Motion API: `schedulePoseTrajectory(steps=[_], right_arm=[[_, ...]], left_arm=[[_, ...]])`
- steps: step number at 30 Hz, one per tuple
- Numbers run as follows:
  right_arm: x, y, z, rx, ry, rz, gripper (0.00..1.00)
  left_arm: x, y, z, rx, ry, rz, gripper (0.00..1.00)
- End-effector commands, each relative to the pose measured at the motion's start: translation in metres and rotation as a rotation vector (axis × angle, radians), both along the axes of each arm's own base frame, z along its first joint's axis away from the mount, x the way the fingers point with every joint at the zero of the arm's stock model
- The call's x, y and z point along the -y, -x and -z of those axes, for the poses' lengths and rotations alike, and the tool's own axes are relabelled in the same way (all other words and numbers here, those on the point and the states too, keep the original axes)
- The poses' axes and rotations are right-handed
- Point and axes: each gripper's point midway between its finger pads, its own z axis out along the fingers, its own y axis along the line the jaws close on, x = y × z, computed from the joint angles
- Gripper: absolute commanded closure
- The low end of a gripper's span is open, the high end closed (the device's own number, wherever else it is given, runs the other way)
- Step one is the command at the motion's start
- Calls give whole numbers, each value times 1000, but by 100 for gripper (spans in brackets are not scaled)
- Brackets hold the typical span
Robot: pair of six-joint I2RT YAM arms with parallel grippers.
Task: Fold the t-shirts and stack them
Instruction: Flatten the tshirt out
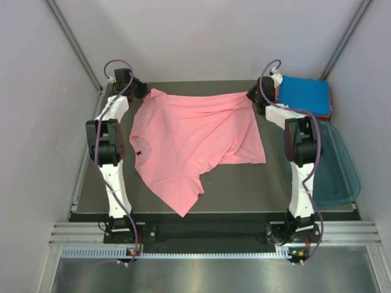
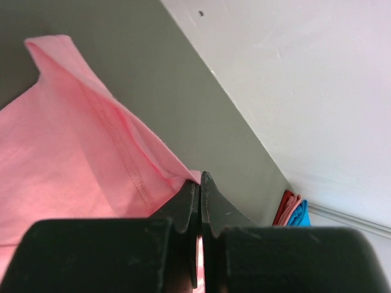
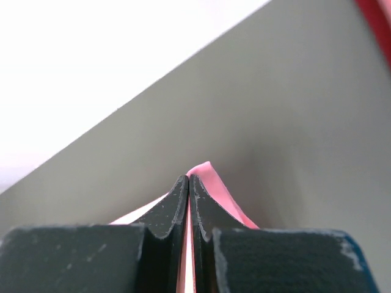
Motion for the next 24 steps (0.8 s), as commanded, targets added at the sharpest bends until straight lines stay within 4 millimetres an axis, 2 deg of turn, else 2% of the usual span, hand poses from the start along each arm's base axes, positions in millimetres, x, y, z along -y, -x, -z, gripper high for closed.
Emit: schedulePoseTrajectory(steps=[1,3,5,6,7,8,9,10,11,12,13,14,15,16,17,18,19,20,21,22,23,24], right_arm=[[-4,-27,-29,139,-58,-20,100],[-9,-32,-38,172,-84,-68,99],[-14,-33,-29,142,-94,-110,98],[-17,-33,-34,138,-105,-137,98],[-17,-32,-33,127,-108,-138,96],[-20,-28,-34,120,-121,-162,95],[-22,-20,-24,90,-131,-182,94],[-20,-14,-27,66,-131,-182,94],[-16,-7,-22,29,-127,-173,94],[-10,5,-7,-28,-126,-162,94],[-9,17,-14,-45,-127,-169,100],[-7,26,-12,-61,-117,-177,100],[0,41,3,-114,-105,-161,100],[4,54,-2,-143,-91,-153,100],[7,64,2,-172,-67,-162,100],[8,77,13,-208,-54,-169,100],[10,89,9,-228,-43,-176,100],[11,97,10,-239,-26,-190,100],[11,110,22,-273,-21,-198,100],[12,114,15,-258,-18,-201,100],[13,116,12,-244,-10,-204,100],[13,117,11,-233,-5,-205,100]], left_arm=[[-7,-16,-27,84,-8,-20,100],[-6,-17,-28,91,-6,-9,100],[-3,-16,-30,95,-6,4,100],[-2,-14,-33,98,-5,8,100],[-1,-13,-36,108,-6,13,100],[3,-10,-31,97,-2,27,100],[6,-6,-38,108,-2,39,100],[9,-3,-39,108,-3,51,100],[12,5,-27,82,-11,66,100],[19,12,-37,93,-13,83,100],[21,19,-34,80,-18,91,100],[27,34,-15,30,-22,109,100],[31,43,-25,37,-28,118,100],[31,53,-19,7,-35,119,100],[31,68,-4,-44,-47,126,100],[31,80,-9,-60,-55,132,100],[29,89,-5,-81,-67,129,100],[28,105,9,-125,-81,132,100],[27,116,1,-125,-90,130,100],[25,123,1,-128,-96,130,100],[26,135,11,-153,-96,134,100],[27,141,1,-133,-100,138,100]])
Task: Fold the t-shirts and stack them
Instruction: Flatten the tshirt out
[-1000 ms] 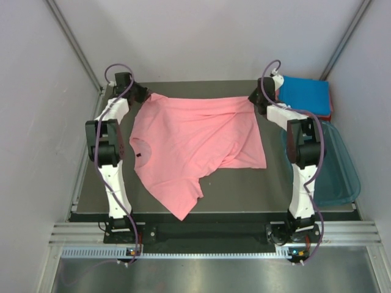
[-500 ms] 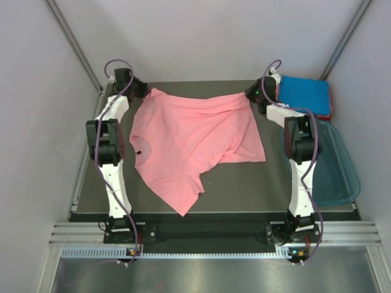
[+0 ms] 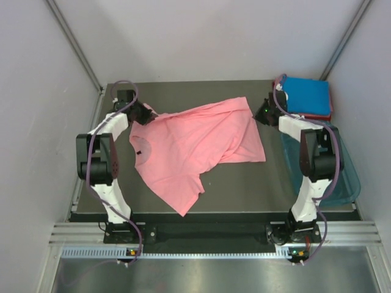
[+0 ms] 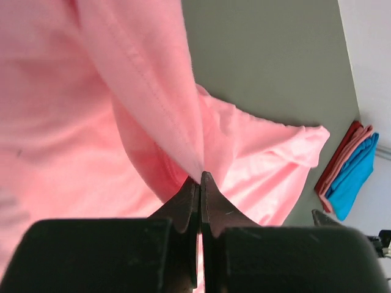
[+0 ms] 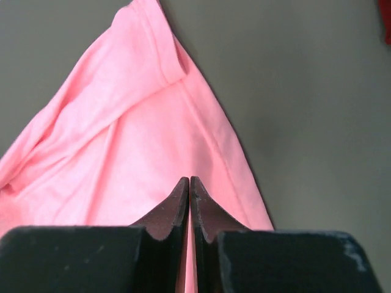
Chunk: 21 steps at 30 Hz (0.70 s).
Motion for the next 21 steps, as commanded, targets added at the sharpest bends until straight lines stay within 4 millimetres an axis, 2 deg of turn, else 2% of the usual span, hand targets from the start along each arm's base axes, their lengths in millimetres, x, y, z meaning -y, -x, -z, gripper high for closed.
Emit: schedulePoseTrajectory(steps=[1,2,3,4,5,7,9,10,11,12,13,14,15,16,17,19,20,21], right_arm=[[5,3,-32,78,30,-32,96],[4,-8,-41,120,27,-38,90],[-6,-19,-47,141,1,-74,79],[-12,-24,-50,147,-24,-88,77],[-18,-28,-52,148,-46,-102,75],[-36,-31,-57,165,-76,-152,66],[-38,-31,-57,176,-69,-153,60],[-39,-31,-56,171,-80,-146,59],[-40,-32,-56,166,-92,-140,57],[-41,-32,-49,144,-103,-135,54],[-43,-32,-47,127,-126,-125,53],[-50,-33,-49,121,-134,-133,51],[-53,-31,-40,83,-130,-134,48],[-55,-29,-34,59,-113,-143,48],[-63,-35,-42,69,-97,-152,48],[-68,-34,-24,10,-65,-166,48],[-76,-41,-32,28,-73,-187,48],[-82,-43,-22,13,-74,-202,48]], left_arm=[[-5,24,-38,72,-43,19,100],[-7,31,-33,54,-51,18,100],[-7,36,-38,57,-58,18,100],[-9,48,-30,21,-72,20,100],[-14,51,-30,16,-89,7,100],[-22,69,-41,16,-113,1,100],[-24,81,-43,3,-122,7,100],[-24,92,-36,-20,-127,16,100],[-22,100,-41,-13,-125,23,100],[-19,107,-39,-19,-114,36,100],[-17,121,-24,-55,-107,48,100],[-16,130,-23,-57,-103,54,100],[-14,138,-17,-67,-99,59,100],[-11,156,3,-114,-87,63,100],[-10,162,3,-102,-82,65,100],[-5,178,20,-131,-65,75,100],[-3,182,24,-140,-60,80,100],[-2,184,27,-146,-55,86,100]])
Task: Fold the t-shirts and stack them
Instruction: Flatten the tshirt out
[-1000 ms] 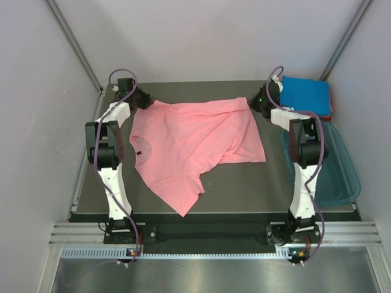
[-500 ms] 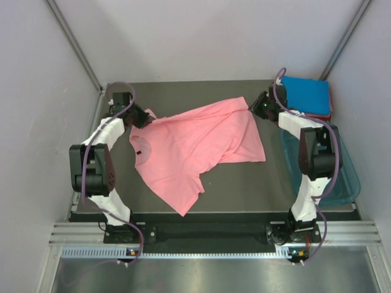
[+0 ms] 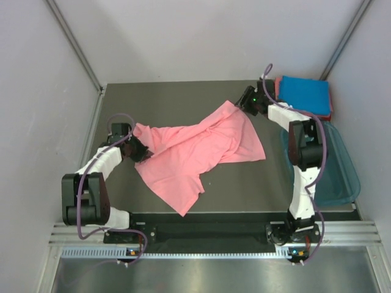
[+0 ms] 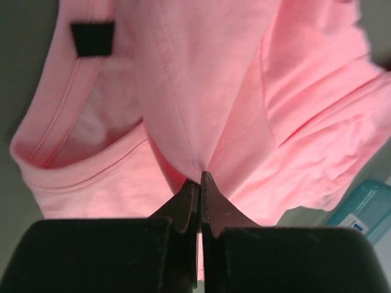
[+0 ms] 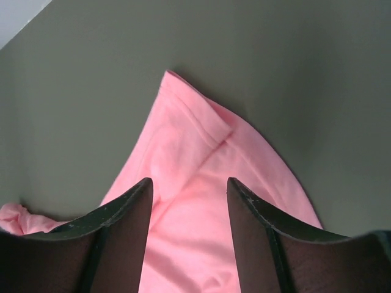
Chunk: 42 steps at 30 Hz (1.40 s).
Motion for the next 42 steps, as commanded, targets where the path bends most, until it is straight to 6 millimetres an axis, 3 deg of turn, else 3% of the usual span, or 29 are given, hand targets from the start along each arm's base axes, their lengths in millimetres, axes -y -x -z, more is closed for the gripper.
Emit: schedulePoseTrajectory(steps=[1,2,3,8,10,11,12,14,18,20,21,22,26,27,28,32,33,34,35,36,37,38,39,40,41,42], right_arm=[[-27,-9,-4,7,22,-76,48],[-35,-15,-12,30,34,-100,48],[-37,-18,-2,21,62,-113,47],[-44,-40,-1,59,113,-107,47],[-49,-43,16,25,126,-103,47],[-57,-50,9,46,146,-101,47],[-56,-42,32,-26,187,-102,46],[-58,-45,33,-27,260,-91,46],[-53,-41,59,-72,345,-73,45],[-54,-46,58,-67,365,-61,44],[-55,-45,70,-88,383,-66,45],[-55,-44,73,-95,398,-63,47],[-49,-42,81,-115,445,-32,75],[-47,-43,79,-109,448,-26,89],[-49,-45,74,-93,448,-25,97],[-48,-61,32,28,416,-24,100],[-51,-70,-5,120,382,-11,100],[-50,-71,-22,162,380,-15,100],[-47,-64,-22,170,373,-31,100],[-46,-66,-69,280,342,-22,100],[-44,-61,-80,308,330,-27,100],[-39,-46,-62,271,333,-54,100],[-36,-33,-90,314,315,-51,100],[-31,-26,-95,333,304,-43,100],[-22,0,-55,252,318,-58,100],[-18,15,-73,287,293,-52,100]], left_arm=[[9,11,7,6,26,46,100],[11,14,10,-5,28,53,100],[10,15,12,-10,24,54,100],[6,20,19,-16,-5,62,100],[7,22,21,-17,2,65,100],[9,21,21,-6,9,70,100],[10,21,22,-6,12,72,100],[12,22,25,-12,16,79,100],[10,20,27,-12,4,87,100],[10,19,26,-7,5,85,100],[11,18,25,3,12,86,100],[11,17,23,8,13,84,100],[9,13,17,31,-2,78,100],[8,11,15,36,-4,73,100],[7,10,13,40,-8,67,100],[7,-4,1,69,-3,60,100],[7,-7,-2,74,-6,59,100],[7,-13,-9,84,-6,58,100],[5,-16,-13,93,-10,54,100],[5,-20,-19,103,-18,53,100],[4,-19,-20,102,-21,53,100],[4,-17,-23,101,-24,54,100],[2,-16,-23,99,-32,54,100],[2,-13,-26,104,-34,56,100],[3,-10,-25,97,-35,60,100],[4,-3,-19,80,-35,69,100]])
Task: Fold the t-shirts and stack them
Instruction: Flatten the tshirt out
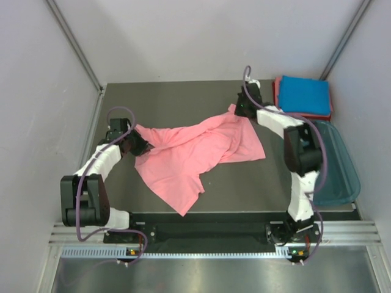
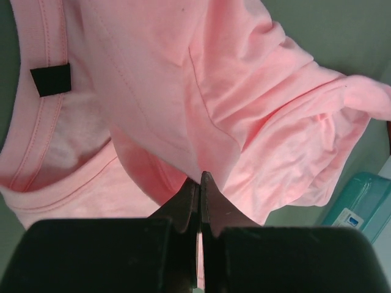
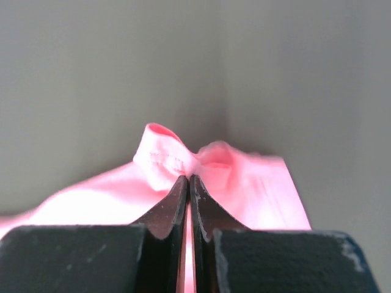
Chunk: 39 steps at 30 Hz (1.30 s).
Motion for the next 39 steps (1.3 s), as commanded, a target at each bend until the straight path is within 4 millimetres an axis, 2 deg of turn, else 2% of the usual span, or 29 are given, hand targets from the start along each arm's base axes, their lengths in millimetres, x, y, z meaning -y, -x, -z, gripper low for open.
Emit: schedulePoseTrajectory(steps=[1,2,3,4,5,6,7,8,11,12,14,15,16,18,20,21,22,23,29,34,39], right_arm=[[7,20,-86,256,-112,-24,100],[16,48,-46,186,-106,-21,100],[18,61,-57,220,-130,-32,99],[21,72,-49,220,-137,-37,98],[29,92,-26,202,-130,-28,97],[41,112,-13,182,-115,5,94],[41,112,-24,206,-128,8,92],[60,129,0,150,-79,70,91],[92,147,9,98,-31,192,84],[96,153,7,89,-25,204,80],[100,155,-7,99,-38,236,71],[101,162,-4,59,-54,259,67],[98,161,-14,58,-80,273,63],[92,168,-17,8,-151,312,55],[88,166,-23,-5,-202,343,52],[86,169,-18,-46,-241,394,51],[84,165,-23,-52,-266,420,50],[83,165,-13,-93,-277,453,50],[59,153,9,-213,-469,581,50],[51,139,7,-236,-608,704,52],[54,137,1,-234,-674,803,55]], left_arm=[[-2,11,-5,1,-25,16,100],[-1,15,-2,-8,-27,23,100],[-2,19,2,-20,-30,26,100],[-2,28,10,-46,-40,38,100],[-3,32,13,-55,-45,42,100],[-3,40,20,-77,-54,50,100],[-4,44,23,-88,-62,51,100],[-6,47,25,-94,-67,50,100],[-13,53,28,-98,-106,32,100],[-16,52,28,-94,-123,23,100],[-20,52,25,-84,-147,13,100],[-20,50,22,-74,-146,15,100],[-19,50,20,-67,-142,18,100],[-17,50,19,-58,-131,16,100],[-15,49,17,-41,-122,20,100],[-15,51,17,-39,-119,19,100],[-15,51,17,-35,-119,19,100],[-14,51,16,-29,-117,20,100],[-13,51,15,-16,-112,22,100],[-13,51,14,-11,-115,29,100],[-12,50,13,-5,-115,36,100]])
